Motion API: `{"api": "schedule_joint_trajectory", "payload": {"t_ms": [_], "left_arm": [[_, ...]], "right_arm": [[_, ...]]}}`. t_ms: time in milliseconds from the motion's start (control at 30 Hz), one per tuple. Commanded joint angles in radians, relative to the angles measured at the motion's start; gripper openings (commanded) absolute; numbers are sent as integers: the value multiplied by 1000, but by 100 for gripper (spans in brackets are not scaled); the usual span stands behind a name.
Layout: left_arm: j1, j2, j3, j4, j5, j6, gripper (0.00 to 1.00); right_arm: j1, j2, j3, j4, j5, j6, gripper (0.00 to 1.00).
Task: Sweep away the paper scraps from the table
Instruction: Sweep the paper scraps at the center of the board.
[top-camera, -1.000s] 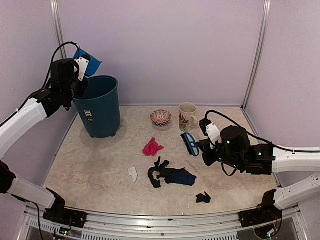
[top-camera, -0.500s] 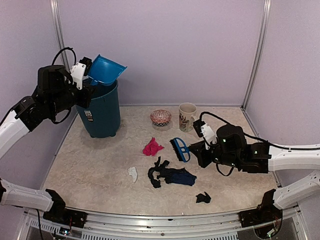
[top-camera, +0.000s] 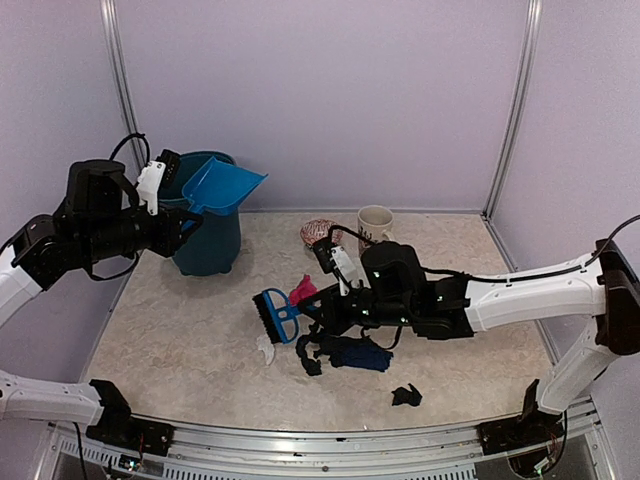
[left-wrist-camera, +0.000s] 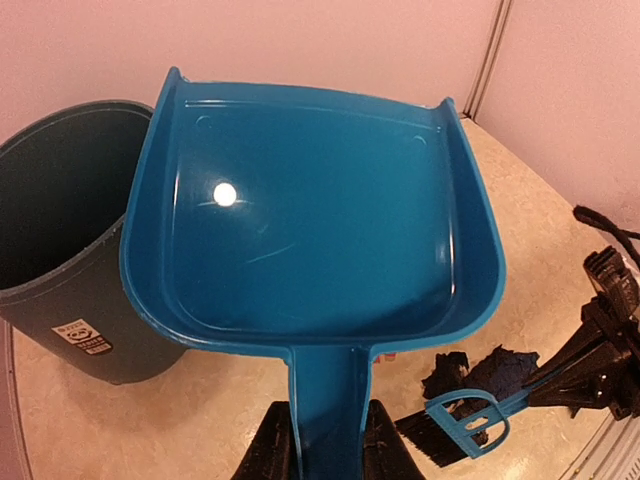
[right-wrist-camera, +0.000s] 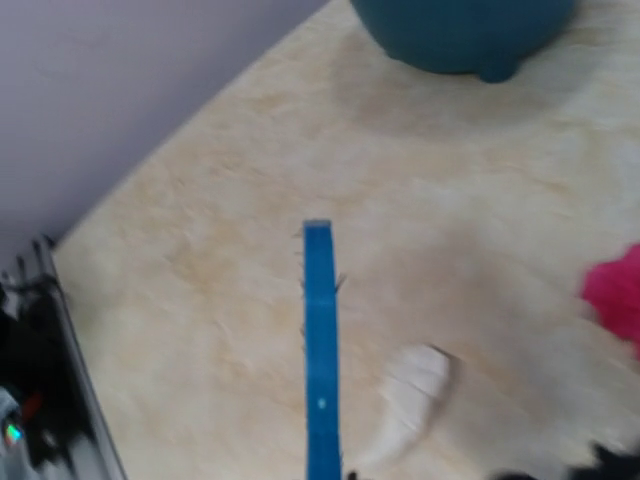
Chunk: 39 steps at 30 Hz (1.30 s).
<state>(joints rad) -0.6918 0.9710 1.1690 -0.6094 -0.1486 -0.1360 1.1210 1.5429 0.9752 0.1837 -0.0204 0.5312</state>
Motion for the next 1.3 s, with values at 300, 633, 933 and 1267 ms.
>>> {"api": "schedule_joint_trajectory", "payload": {"t_ms": [300,633,933,1267], "left_arm": [[-39,-89,-45,-47,100,-30,0],[-56,-114,-63,-43,127,-24,0],[-72,-106,-80,-18,130,-25,0],[-98,-55,-90,37,128,-29,0]], "right_arm": [[17,367,221,203,-108,328,0],[5,476,240,172,-74,414,0],[-50,299,-13,148,49,437,0],[-110,2,-307,96,135,488,0]]}}
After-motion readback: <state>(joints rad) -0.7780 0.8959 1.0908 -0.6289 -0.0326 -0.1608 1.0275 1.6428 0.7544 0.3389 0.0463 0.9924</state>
